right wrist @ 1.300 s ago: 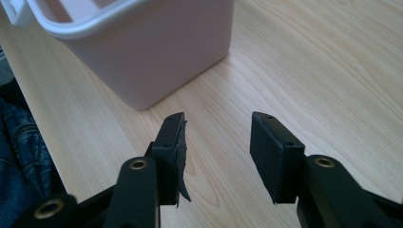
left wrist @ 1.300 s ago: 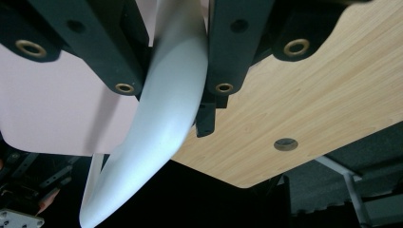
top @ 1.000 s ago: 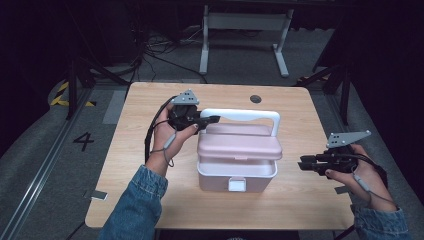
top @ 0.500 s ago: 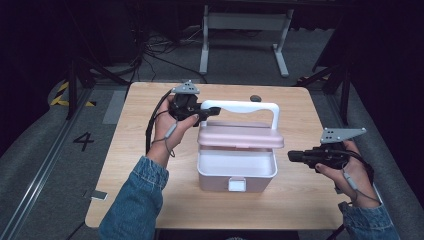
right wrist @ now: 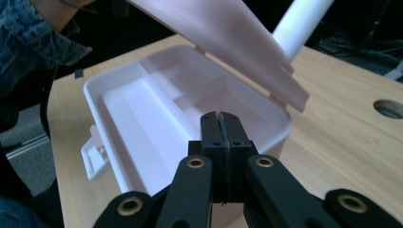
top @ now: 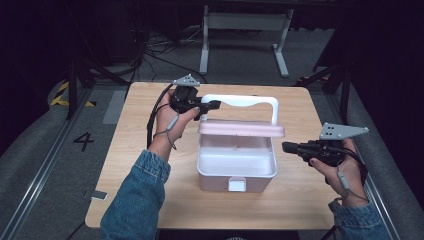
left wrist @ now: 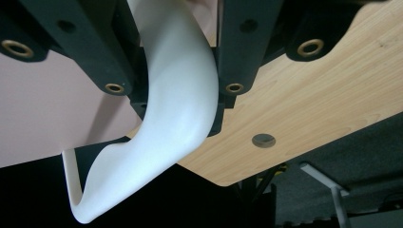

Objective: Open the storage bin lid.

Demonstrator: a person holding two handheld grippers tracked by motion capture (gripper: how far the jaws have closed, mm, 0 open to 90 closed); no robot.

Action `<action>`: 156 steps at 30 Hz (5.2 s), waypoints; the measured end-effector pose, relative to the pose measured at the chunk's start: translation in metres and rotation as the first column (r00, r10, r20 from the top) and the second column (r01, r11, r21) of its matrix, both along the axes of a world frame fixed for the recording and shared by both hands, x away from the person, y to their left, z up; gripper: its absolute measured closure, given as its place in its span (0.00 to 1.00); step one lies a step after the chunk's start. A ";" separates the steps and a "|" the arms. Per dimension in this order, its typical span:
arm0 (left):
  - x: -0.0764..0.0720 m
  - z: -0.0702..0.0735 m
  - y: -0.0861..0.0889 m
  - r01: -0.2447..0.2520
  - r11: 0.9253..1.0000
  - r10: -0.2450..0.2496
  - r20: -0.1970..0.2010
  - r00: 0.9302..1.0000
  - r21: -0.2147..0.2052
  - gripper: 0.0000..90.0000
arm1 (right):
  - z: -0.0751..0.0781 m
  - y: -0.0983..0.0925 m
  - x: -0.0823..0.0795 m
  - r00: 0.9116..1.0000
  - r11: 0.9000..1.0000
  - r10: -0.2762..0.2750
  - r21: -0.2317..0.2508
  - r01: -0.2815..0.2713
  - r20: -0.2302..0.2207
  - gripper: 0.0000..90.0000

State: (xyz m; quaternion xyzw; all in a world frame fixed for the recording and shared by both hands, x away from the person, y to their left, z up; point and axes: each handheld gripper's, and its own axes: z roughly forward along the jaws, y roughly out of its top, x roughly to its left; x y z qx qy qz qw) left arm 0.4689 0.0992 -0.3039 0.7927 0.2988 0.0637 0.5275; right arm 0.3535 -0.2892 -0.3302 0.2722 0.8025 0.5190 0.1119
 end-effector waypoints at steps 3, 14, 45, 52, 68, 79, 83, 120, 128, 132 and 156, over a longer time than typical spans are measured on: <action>0.000 0.000 0.000 0.000 1.000 0.000 -0.001 1.000 -0.004 0.84 | 0.001 0.004 0.002 1.000 1.000 -0.005 0.028 0.005 0.019 1.00; -0.004 -0.003 0.004 -0.003 1.000 0.003 0.000 1.000 0.002 0.79 | 0.000 0.011 0.009 0.999 0.997 -0.012 0.073 0.009 0.032 1.00; -0.056 0.003 0.072 0.040 0.999 -0.033 0.226 0.973 -0.027 0.41 | 0.009 0.013 0.015 0.999 0.993 -0.019 0.117 0.013 0.048 1.00; -0.072 0.001 0.075 0.067 0.997 -0.060 0.214 0.975 -0.025 0.40 | 0.012 0.014 0.018 0.998 0.991 -0.025 0.134 0.018 0.051 1.00; -0.075 -0.022 0.052 0.085 0.994 -0.069 0.226 0.972 -0.062 0.28 | 0.012 0.011 0.024 0.998 0.985 -0.046 0.169 0.038 0.049 1.00; -0.061 -0.025 0.025 0.065 0.994 -0.042 0.252 0.967 -0.085 0.24 | 0.011 0.010 0.024 0.999 0.985 -0.041 0.170 0.035 0.036 1.00; -0.054 -0.025 0.021 0.059 0.994 -0.033 0.250 0.968 -0.096 0.24 | 0.011 0.011 0.024 0.999 0.984 -0.042 0.173 0.036 0.032 1.00; -0.039 -0.008 0.012 0.091 0.994 -0.071 0.291 0.954 -0.056 0.69 | 0.016 -0.008 0.013 0.997 0.982 -0.077 0.175 0.071 0.029 0.93; -0.023 -0.005 0.012 0.062 0.994 -0.038 0.254 0.966 -0.089 0.69 | 0.016 -0.020 0.009 0.994 0.977 -0.107 0.187 0.101 0.024 0.93; -0.013 -0.004 0.011 0.040 0.995 -0.016 0.253 0.967 -0.088 0.70 | 0.015 -0.025 0.010 0.993 0.975 -0.117 0.191 0.111 0.021 0.93; 0.042 -0.009 0.006 -0.014 0.999 0.023 0.176 0.984 -0.052 0.70 | 0.008 -0.033 0.015 0.992 0.973 -0.125 0.196 0.124 -0.011 0.89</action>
